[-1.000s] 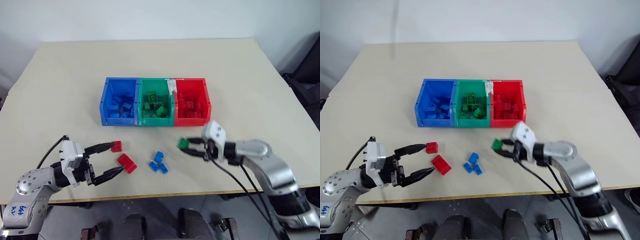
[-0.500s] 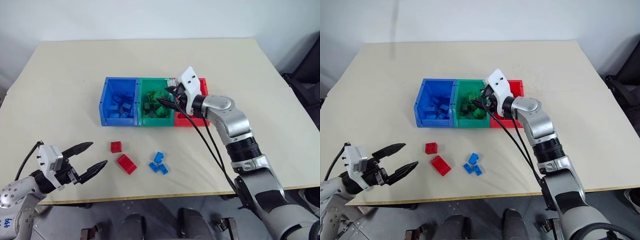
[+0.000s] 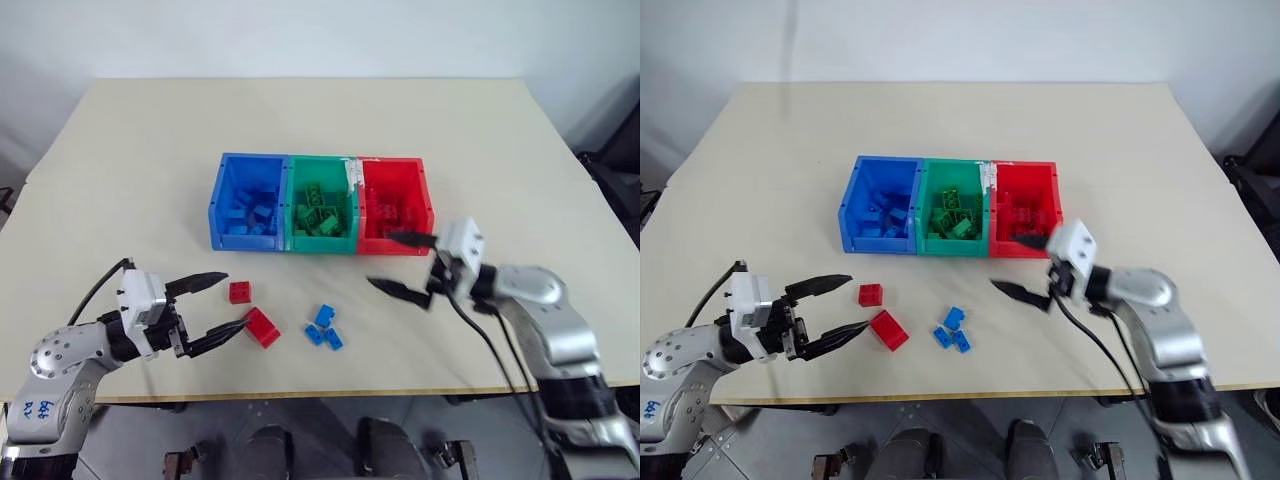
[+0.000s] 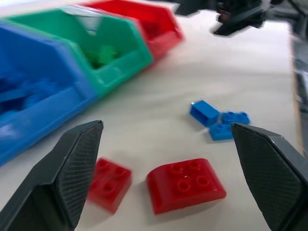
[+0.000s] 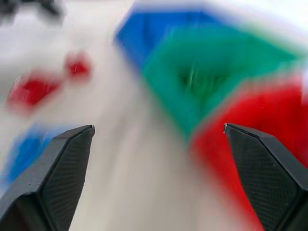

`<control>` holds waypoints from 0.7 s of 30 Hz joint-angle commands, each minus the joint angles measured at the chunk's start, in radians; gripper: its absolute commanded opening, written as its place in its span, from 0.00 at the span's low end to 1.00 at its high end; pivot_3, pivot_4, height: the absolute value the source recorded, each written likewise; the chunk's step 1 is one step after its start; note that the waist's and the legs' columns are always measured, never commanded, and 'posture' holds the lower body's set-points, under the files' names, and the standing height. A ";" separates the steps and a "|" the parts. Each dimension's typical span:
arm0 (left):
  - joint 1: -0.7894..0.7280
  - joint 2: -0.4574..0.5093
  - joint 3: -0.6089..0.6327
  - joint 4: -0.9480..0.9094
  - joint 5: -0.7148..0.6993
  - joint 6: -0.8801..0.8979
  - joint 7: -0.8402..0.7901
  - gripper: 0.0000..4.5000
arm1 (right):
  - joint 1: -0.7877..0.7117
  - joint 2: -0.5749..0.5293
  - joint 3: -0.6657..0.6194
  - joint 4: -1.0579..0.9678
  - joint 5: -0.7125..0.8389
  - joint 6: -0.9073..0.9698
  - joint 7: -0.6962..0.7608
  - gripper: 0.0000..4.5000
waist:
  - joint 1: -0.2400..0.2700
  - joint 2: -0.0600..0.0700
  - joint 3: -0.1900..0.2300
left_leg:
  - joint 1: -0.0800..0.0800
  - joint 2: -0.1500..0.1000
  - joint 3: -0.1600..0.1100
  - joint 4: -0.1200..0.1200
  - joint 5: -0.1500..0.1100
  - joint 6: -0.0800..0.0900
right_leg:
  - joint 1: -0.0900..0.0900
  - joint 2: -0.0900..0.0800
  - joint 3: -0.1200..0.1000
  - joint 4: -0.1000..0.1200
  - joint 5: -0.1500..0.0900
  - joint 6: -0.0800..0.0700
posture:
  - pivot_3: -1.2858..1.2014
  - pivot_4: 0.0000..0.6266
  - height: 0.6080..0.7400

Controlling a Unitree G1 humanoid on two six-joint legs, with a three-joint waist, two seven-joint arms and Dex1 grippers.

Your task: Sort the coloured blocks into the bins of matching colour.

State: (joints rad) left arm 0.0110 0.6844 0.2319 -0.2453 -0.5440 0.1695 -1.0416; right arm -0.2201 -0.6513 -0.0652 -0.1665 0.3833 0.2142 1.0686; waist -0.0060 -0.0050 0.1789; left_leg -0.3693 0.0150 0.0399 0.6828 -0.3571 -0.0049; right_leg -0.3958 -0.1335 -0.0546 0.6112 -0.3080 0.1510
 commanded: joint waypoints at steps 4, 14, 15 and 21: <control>-0.070 0.000 -0.078 0.029 -0.010 -0.066 -0.129 1.00 | 0.195 -0.129 -0.152 -0.034 0.021 -0.122 0.097 1.00 | -0.001 0.000 0.000 | 0.002 0.002 0.001 0.000 0.000 -0.001 | 0.000 0.002 0.000 0.000 0.000 0.000 | 0.52 0.24 1.00; -0.080 0.015 -0.068 0.132 0.020 -0.193 -0.232 1.00 | 0.111 -0.088 0.088 -0.299 0.082 0.234 -0.035 1.00 | 0.004 0.000 0.000 | 0.003 0.002 0.000 0.002 0.002 -0.003 | 0.000 0.002 0.001 0.003 0.000 0.000 | 0.52 0.24 1.00; -0.066 0.024 -0.063 0.129 0.016 -0.189 -0.239 1.00 | 0.091 -0.069 0.128 -0.323 0.082 0.285 -0.067 1.00 | 0.005 0.000 0.000 | 0.002 0.002 -0.001 0.002 0.002 -0.003 | 0.000 0.002 0.000 0.002 0.000 0.000 | 0.52 0.24 1.00; 0.042 0.063 -0.028 0.070 0.008 -0.169 -0.236 1.00 | 0.031 0.028 0.293 -0.332 -0.015 0.401 -0.220 1.00 | 0.007 0.000 0.000 | 0.000 0.001 -0.003 0.001 0.001 -0.001 | -0.001 0.000 0.000 0.001 0.000 -0.001 | 0.52 0.24 1.00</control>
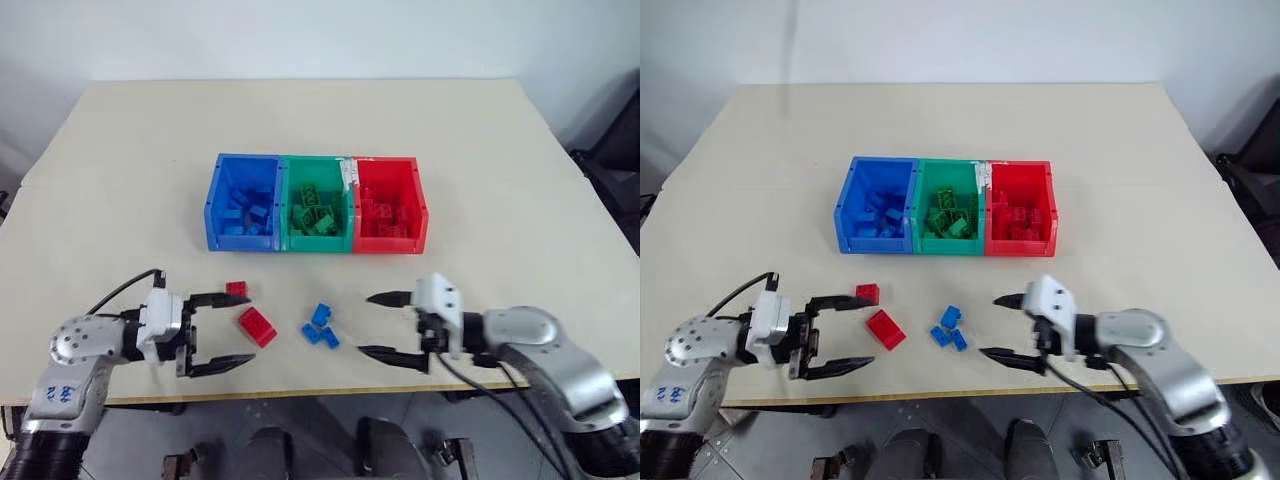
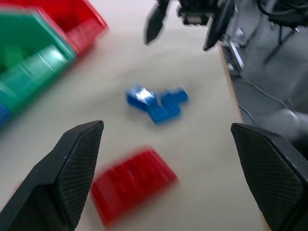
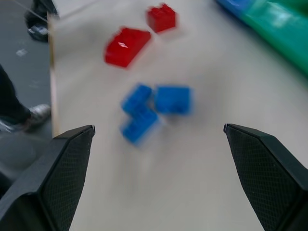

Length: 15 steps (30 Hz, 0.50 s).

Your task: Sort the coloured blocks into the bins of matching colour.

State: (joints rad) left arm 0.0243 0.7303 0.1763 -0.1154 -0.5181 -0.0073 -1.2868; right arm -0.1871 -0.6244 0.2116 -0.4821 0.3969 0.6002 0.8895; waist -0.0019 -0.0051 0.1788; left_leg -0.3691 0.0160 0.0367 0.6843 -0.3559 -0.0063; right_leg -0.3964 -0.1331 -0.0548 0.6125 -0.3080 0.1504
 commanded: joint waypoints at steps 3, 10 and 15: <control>0.065 0.019 0.048 -0.097 -0.031 0.026 0.023 1.00 | 0.004 0.024 0.051 -0.002 -0.044 0.009 -0.056 1.00 | 0.006 0.000 0.000 | -0.001 -0.002 0.000 0.000 -0.001 0.001 | 0.001 -0.001 -0.001 0.000 0.000 0.000 | 0.52 0.24 1.00; 0.097 0.031 0.075 -0.146 -0.047 0.066 0.033 1.00 | 0.000 0.079 0.122 0.020 -0.077 0.028 -0.101 1.00 | -0.001 0.000 0.000 | 0.000 0.000 0.000 0.000 -0.001 0.001 | 0.001 0.000 -0.001 0.000 0.000 0.000 | 0.52 0.24 1.00; 0.101 0.044 0.085 -0.157 -0.057 0.087 0.032 1.00 | 0.005 0.112 0.169 0.017 -0.111 0.052 -0.148 1.00 | -0.002 -0.001 0.000 | 0.000 0.000 0.000 0.000 -0.001 0.001 | 0.001 0.000 -0.001 0.000 0.000 0.000 | 0.52 0.24 1.00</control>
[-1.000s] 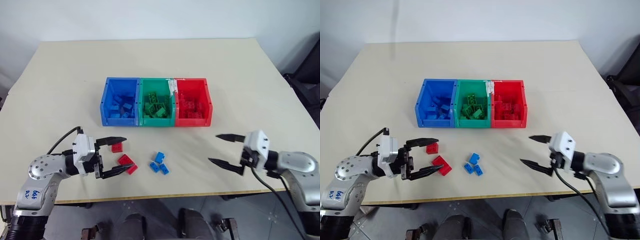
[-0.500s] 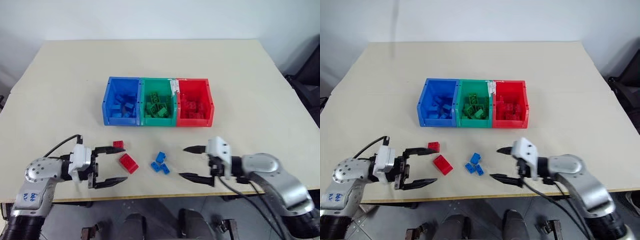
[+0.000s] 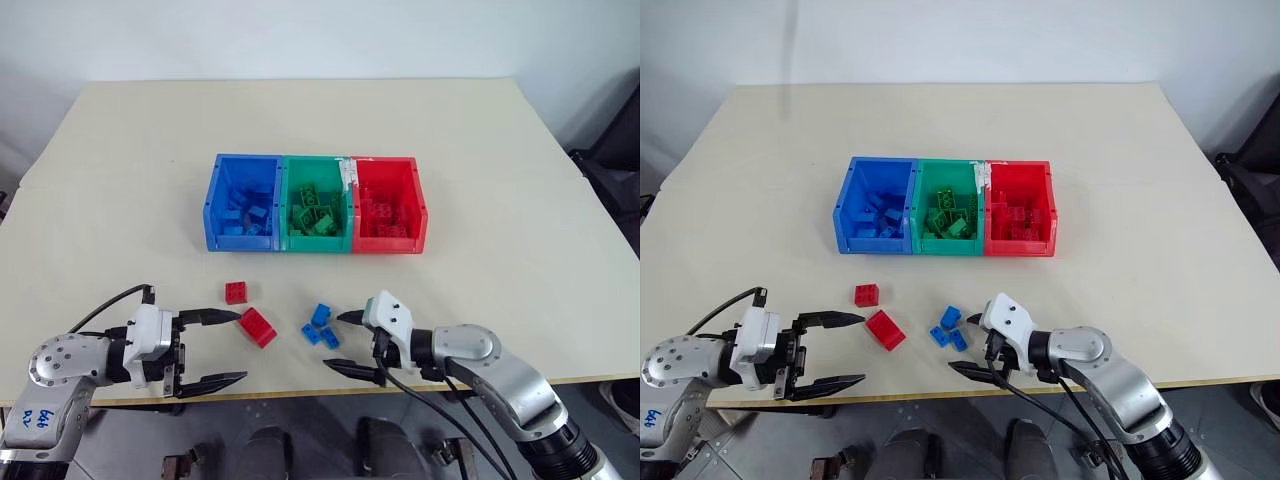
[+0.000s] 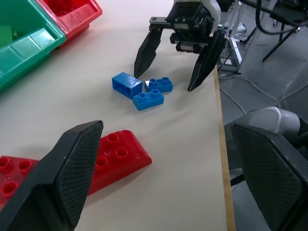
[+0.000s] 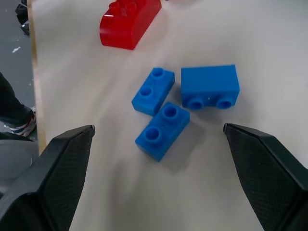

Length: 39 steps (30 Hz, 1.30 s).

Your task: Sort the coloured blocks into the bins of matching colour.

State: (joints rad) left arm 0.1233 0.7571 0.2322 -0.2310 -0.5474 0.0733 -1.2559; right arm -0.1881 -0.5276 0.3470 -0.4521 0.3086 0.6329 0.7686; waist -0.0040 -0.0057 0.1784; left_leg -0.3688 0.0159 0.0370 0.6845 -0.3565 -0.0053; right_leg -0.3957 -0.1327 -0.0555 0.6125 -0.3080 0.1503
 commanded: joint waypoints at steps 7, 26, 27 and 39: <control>-0.012 0.025 0.030 -0.043 -0.038 0.028 0.000 1.00 | 0.014 0.025 0.049 0.021 -0.084 -0.027 -0.061 0.73 | 0.000 0.000 0.000 | 0.001 0.000 0.000 0.000 0.000 0.000 | 0.000 0.000 0.000 0.001 0.000 0.000 | 0.52 0.24 1.00; 0.011 -0.070 0.129 -0.031 -0.074 0.049 0.156 1.00 | -0.279 0.027 -0.152 0.047 0.147 0.057 0.073 0.10 | -0.019 0.000 0.000 | 0.001 0.002 -0.001 0.000 0.000 0.000 | -0.001 0.000 0.001 0.001 0.000 0.000 | 0.52 0.24 1.00; 0.031 -0.080 0.146 -0.034 -0.074 0.048 0.174 1.00 | -0.354 0.068 -0.139 0.101 0.130 0.065 0.051 0.10 | -0.024 0.000 0.000 | 0.001 0.002 -0.002 0.000 0.000 -0.001 | -0.001 0.000 0.000 0.001 0.000 0.000 | 0.52 0.24 1.00; 0.145 -0.169 0.257 0.018 -0.049 -0.022 0.286 1.00 | -0.934 0.465 -0.068 0.940 -0.162 -0.180 -0.199 0.10 | -0.038 -0.001 0.000 | -0.003 0.000 0.000 0.000 0.001 -0.002 | -0.014 -0.003 0.000 0.014 -0.002 -0.004 | 0.52 0.24 1.00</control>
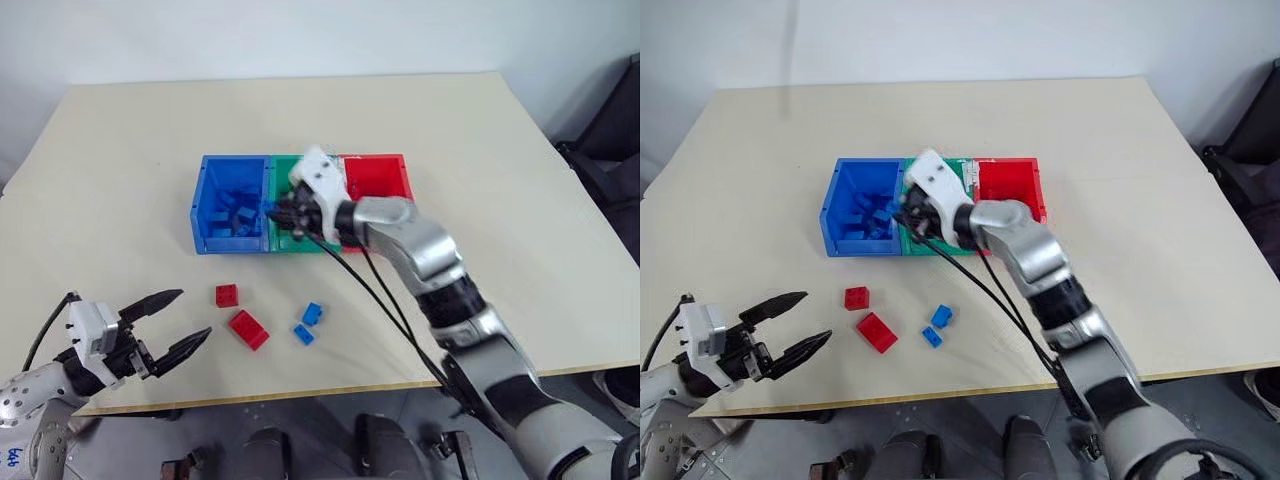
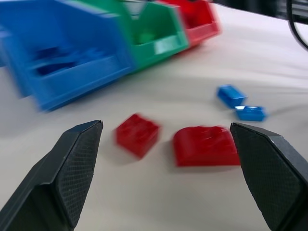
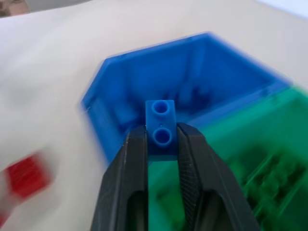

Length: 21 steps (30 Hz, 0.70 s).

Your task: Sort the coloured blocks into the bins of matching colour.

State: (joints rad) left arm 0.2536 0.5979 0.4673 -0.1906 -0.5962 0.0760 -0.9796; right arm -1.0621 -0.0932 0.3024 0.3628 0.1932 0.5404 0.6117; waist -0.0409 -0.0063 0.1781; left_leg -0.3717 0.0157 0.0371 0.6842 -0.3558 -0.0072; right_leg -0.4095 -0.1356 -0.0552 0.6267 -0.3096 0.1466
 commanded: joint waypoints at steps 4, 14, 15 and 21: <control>0.018 -0.015 0.012 -0.028 -0.001 -0.031 0.014 1.00 | -0.142 0.094 -0.066 0.272 -0.054 -0.183 -0.062 0.26 | -0.014 0.000 0.000 | 0.000 0.000 0.000 0.000 0.000 0.000 | 0.000 -0.001 -0.004 0.000 0.002 -0.003 | 0.52 0.24 1.00; -0.055 0.004 -0.045 0.019 0.000 -0.056 -0.049 1.00 | -0.022 0.011 -0.120 0.074 -0.020 -0.230 0.095 0.99 | -0.022 0.000 0.000 | 0.000 0.001 0.000 -0.001 0.000 0.000 | 0.000 -0.002 -0.010 0.000 0.002 -0.003 | 0.52 0.24 1.00; -0.077 0.009 -0.062 0.023 0.004 -0.052 -0.056 1.00 | 0.034 -0.033 -0.127 -0.008 -0.004 -0.232 0.136 0.99 | -0.013 -0.001 0.000 | 0.000 0.000 0.000 -0.001 0.000 0.000 | 0.000 -0.003 -0.010 0.000 0.002 -0.003 | 0.52 0.24 1.00; -0.206 0.042 -0.170 0.059 0.035 -0.033 -0.114 1.00 | 0.435 -0.302 -0.220 -0.421 0.122 -0.278 0.339 0.99 | 0.012 -0.002 -0.001 | 0.000 -0.002 0.003 0.000 -0.002 0.003 | 0.002 -0.006 -0.014 -0.002 0.002 -0.003 | 0.52 0.24 1.00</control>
State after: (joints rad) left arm 0.0687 0.6289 0.3154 -0.1314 -0.5644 0.0383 -1.0747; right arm -0.6652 -0.3650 0.1296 0.0657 0.2553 0.2993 0.8957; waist -0.0290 -0.0079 0.1773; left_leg -0.3722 0.0133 0.0408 0.6838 -0.3579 -0.0042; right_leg -0.4071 -0.1413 -0.0698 0.6242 -0.3077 0.1437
